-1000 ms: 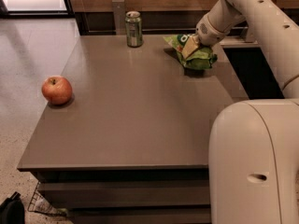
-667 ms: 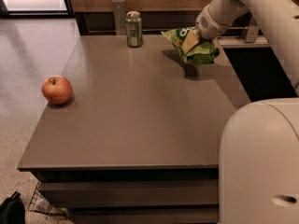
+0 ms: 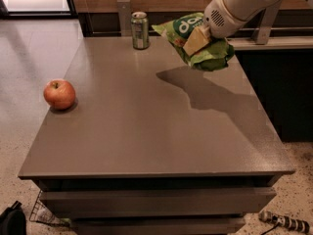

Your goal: Move green rice chip bag near apple

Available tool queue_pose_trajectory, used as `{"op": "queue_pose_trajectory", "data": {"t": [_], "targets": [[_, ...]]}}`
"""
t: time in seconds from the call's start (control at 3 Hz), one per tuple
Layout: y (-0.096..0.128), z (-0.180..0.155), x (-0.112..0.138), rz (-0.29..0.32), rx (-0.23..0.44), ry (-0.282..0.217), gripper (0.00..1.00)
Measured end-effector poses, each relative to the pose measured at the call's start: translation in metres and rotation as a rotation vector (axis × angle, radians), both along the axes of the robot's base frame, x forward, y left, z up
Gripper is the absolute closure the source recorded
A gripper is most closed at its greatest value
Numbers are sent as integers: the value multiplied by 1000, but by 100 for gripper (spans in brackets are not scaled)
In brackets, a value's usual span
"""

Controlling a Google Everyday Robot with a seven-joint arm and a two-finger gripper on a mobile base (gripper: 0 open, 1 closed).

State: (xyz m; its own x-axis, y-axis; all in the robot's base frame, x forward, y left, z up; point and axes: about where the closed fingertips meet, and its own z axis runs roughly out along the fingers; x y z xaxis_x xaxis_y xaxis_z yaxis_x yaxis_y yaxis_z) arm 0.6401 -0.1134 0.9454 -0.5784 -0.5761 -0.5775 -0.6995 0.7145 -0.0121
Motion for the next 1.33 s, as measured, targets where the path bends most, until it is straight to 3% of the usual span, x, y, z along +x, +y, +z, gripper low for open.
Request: {"op": "queue_pose_trajectory", "data": {"t": [0.33,0.67,1.0,1.33], "targets": [[44,13,-34,130,4,-82,100],[102,19,-56,330,67,-186,100],[135,17,-63,459,104,-236,100],[166,0,-68,586,158,-223,100]]}}
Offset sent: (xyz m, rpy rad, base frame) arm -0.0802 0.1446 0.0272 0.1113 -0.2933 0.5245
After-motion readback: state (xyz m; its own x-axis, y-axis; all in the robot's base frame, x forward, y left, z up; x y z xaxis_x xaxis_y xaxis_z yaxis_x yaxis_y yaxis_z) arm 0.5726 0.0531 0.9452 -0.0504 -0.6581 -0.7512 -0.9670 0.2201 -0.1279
